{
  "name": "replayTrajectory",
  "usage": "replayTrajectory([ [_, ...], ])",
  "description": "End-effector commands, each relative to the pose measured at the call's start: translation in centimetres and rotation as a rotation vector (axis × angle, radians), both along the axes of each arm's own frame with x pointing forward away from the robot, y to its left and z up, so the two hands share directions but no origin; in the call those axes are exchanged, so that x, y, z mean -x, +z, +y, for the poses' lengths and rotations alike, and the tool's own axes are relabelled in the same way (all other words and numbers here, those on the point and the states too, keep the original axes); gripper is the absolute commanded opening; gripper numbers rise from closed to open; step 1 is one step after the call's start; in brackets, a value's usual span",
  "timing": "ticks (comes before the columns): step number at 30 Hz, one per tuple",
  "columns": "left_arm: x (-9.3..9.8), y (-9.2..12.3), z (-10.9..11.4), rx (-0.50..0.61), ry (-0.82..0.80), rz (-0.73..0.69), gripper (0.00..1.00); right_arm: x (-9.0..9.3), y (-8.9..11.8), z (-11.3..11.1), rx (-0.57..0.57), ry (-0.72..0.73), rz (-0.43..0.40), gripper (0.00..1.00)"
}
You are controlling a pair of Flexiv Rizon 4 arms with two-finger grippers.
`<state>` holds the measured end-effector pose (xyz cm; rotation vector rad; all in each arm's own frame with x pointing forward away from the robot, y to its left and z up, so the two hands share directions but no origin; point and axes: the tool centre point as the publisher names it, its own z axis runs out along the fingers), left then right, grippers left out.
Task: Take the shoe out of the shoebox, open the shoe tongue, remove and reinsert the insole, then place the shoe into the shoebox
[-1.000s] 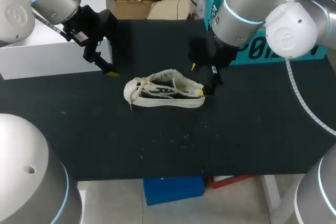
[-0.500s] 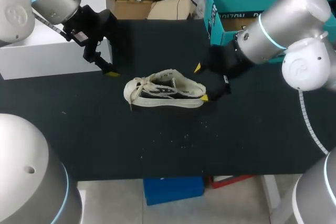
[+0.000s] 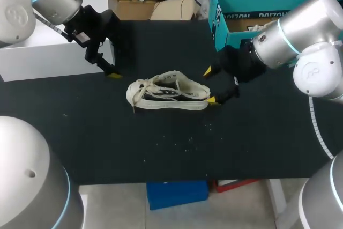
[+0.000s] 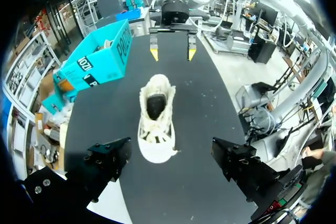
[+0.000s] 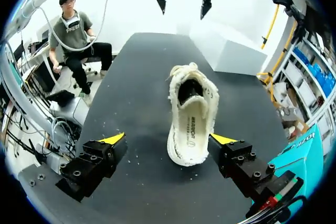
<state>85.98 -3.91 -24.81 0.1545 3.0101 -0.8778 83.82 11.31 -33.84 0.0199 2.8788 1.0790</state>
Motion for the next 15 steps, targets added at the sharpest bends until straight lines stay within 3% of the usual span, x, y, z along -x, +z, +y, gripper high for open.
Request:
replayTrajectory([
  [1,0.0,-0.2,0.0,0.002,0.000,-0.003,1.00,-0.8,-1.8,0.2,-0.073,-0.085,0.028,1.00],
  [15,0.0,-0.2,0.0,0.002,0.000,-0.003,1.00,-2.1,-5.1,0.9,-0.204,-0.203,0.032,1.00],
])
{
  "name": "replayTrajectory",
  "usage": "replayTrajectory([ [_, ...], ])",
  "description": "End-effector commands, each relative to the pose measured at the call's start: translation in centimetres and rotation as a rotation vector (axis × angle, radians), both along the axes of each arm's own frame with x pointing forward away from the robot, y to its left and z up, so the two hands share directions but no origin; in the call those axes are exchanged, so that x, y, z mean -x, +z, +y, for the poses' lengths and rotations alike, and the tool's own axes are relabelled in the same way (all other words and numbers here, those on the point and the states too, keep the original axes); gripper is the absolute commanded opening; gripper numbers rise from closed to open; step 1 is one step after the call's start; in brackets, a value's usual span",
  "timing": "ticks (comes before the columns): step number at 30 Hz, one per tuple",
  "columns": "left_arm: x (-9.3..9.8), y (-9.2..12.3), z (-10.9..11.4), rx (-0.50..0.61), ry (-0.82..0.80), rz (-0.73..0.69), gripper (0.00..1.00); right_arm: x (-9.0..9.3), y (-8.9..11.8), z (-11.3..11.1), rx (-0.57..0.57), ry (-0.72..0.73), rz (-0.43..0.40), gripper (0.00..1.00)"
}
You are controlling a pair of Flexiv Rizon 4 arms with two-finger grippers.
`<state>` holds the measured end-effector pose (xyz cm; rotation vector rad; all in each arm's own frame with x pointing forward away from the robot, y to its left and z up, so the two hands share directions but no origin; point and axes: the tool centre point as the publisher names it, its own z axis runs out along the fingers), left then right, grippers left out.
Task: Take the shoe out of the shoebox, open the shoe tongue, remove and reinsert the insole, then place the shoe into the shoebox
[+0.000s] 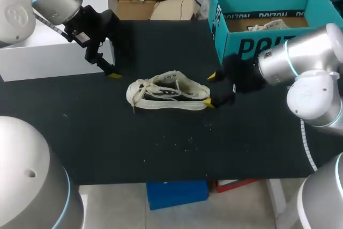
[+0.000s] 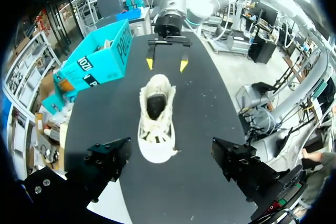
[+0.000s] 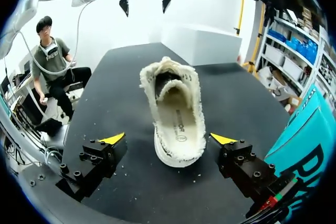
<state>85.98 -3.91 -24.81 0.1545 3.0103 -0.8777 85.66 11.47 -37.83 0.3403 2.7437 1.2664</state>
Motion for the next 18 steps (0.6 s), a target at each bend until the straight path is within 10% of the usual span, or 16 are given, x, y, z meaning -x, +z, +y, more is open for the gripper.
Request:
replayTrajectory([
  [1,0.0,-0.2,0.0,0.002,0.000,-0.003,1.00,-0.4,-1.2,0.9,-0.065,0.002,-0.019,1.00],
  [18,0.0,-0.2,0.0,0.002,0.000,-0.003,1.00,-2.8,-3.2,1.9,-0.151,0.090,-0.073,1.00],
])
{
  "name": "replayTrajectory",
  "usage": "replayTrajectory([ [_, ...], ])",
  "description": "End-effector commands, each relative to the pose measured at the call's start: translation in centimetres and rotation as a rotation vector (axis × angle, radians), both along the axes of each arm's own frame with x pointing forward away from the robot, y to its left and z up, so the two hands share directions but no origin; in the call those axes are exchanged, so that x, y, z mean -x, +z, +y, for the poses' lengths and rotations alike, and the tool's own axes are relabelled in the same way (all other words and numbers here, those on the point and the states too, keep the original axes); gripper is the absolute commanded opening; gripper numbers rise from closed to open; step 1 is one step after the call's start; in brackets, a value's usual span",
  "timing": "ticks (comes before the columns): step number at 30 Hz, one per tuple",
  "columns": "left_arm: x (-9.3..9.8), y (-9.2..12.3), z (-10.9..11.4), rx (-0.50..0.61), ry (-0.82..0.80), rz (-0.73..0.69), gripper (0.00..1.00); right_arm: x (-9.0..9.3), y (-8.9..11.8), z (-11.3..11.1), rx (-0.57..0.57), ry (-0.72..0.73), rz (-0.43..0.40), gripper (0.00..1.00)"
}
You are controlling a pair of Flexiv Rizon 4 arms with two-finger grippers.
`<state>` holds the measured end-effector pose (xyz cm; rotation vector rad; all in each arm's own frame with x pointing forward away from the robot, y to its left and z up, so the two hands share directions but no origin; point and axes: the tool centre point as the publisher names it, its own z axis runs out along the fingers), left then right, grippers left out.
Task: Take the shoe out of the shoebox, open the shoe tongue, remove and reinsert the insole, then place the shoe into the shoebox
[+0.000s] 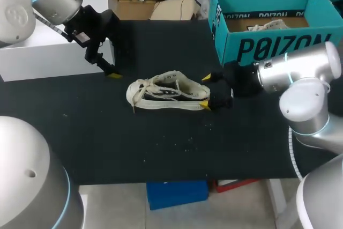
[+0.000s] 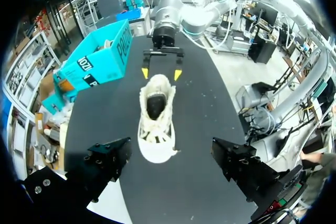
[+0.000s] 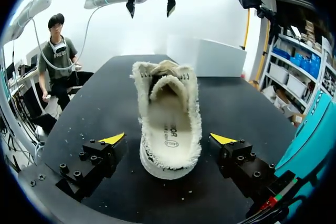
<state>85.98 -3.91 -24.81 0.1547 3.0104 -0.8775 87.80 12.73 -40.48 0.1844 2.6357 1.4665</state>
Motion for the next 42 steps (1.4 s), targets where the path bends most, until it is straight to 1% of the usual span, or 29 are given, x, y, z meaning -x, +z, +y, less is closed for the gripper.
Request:
replayTrajectory([
  [1,0.0,-0.2,0.0,0.002,0.000,-0.003,1.00,-0.6,-0.7,0.8,-0.011,0.008,0.007,1.00],
  [6,0.0,-0.2,0.0,0.002,0.000,-0.003,1.00,-0.6,-1.7,1.3,-0.024,0.009,0.018,1.00],
  [14,0.0,-0.2,0.0,0.002,0.000,-0.003,1.00,-0.7,-2.5,1.8,-0.038,0.011,0.025,1.00],
  [30,0.0,-0.2,0.0,0.002,0.000,-0.003,1.00,-1.1,-3.2,2.5,-0.039,0.018,0.039,1.00],
  [32,0.0,-0.2,0.0,0.002,0.000,-0.003,1.00,-1.2,-3.4,2.6,-0.028,0.022,0.051,1.00],
  [33,0.0,-0.2,0.0,0.002,0.000,-0.003,1.00,-1.2,-3.4,2.6,-0.028,0.022,0.051,0.50],
  [34,0.0,-0.2,0.0,0.002,0.000,-0.003,1.00,-1.2,-3.4,2.6,-0.028,0.022,0.051,0.05],
  [35,0.0,-0.2,0.0,0.002,0.000,-0.003,1.00,-1.2,-3.4,2.6,-0.028,0.022,0.051,0.00],
  [39,0.0,-0.2,0.0,0.002,0.000,-0.003,1.00,-1.2,-3.4,2.6,-0.028,0.022,0.051,0.00],
  [40,-0.1,0.1,-0.1,-0.035,0.012,-0.009,1.00,-1.2,-3.4,2.6,-0.028,0.022,0.051,0.00],
  [42,-0.2,0.8,-0.5,-0.067,0.078,0.015,1.00,-1.2,-3.4,2.6,-0.028,0.022,0.051,0.00],
])
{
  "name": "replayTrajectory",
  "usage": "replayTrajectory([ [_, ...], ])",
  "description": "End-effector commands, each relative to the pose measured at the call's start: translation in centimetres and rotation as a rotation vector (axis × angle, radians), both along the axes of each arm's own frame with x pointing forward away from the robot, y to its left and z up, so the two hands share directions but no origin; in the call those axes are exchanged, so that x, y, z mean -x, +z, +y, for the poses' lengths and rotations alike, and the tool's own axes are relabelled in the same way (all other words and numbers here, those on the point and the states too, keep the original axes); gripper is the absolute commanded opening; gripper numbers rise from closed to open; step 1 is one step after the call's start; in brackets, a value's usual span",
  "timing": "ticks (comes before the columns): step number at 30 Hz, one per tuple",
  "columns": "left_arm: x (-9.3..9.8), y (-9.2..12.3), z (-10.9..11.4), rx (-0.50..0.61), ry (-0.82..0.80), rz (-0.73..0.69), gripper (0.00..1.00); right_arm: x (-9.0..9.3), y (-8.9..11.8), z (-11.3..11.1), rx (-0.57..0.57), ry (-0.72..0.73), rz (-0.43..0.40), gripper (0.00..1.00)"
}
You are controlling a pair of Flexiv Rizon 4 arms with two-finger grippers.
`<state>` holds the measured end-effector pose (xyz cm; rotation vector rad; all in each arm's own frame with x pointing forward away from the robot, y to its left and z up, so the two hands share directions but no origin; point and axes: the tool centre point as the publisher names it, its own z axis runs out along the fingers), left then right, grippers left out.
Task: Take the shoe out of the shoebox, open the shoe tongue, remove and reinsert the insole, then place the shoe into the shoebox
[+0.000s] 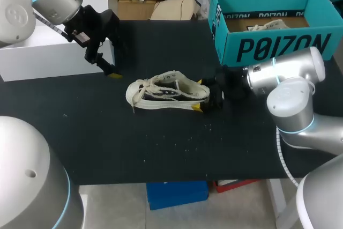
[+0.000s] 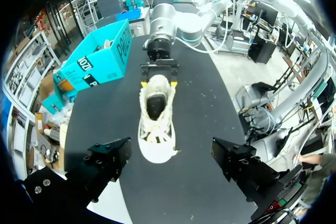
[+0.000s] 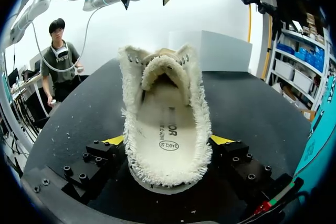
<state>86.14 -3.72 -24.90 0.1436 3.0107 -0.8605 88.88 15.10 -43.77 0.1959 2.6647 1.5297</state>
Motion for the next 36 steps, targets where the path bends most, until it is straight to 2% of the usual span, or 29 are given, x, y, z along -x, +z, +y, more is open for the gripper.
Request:
replayTrajectory([
  [1,0.1,1.3,-0.8,-0.105,0.100,0.013,1.00,-0.2,-0.1,0.2,0.002,-0.001,0.001,0.00],
  [4,0.7,2.4,-1.7,-0.193,0.200,0.022,1.00,-0.2,-0.1,0.2,0.002,-0.001,0.001,0.00],
  [9,1.8,2.8,-3.2,-0.283,0.418,0.090,1.00,-0.2,-0.1,0.2,0.002,-0.001,0.001,0.00],
  [10,2.0,2.7,-3.5,-0.273,0.434,0.120,1.00,-0.2,-0.1,0.2,0.002,-0.001,0.001,0.00],
  [13,2.5,2.8,-5.2,0.016,0.310,0.150,1.00,-0.2,-0.1,0.2,0.002,-0.001,0.001,0.00],
  [27,2.5,2.8,-5.2,0.016,0.310,0.150,1.00,-0.2,-0.1,0.2,0.002,-0.001,0.001,0.00],
  [31,0.8,3.3,-6.4,-0.089,0.623,0.185,1.00,-0.2,-0.1,0.2,0.002,-0.001,0.001,0.00],
  [32,0.3,3.1,-6.9,-0.157,0.766,0.185,1.00,-0.2,-0.1,0.2,0.002,-0.001,0.001,0.00],
  [34,-0.2,2.7,-7.2,-0.248,0.934,0.259,1.00,-0.2,-0.1,0.2,0.002,-0.001,0.001,0.00],
  [35,-0.3,2.5,-7.3,-0.304,1.013,0.250,1.00,-0.2,-0.1,0.2,0.002,-0.001,0.001,0.00],
  [36,-0.5,2.2,-7.4,-0.329,1.138,0.309,1.00,-0.2,-0.1,0.2,0.002,-0.001,0.001,0.00],
])
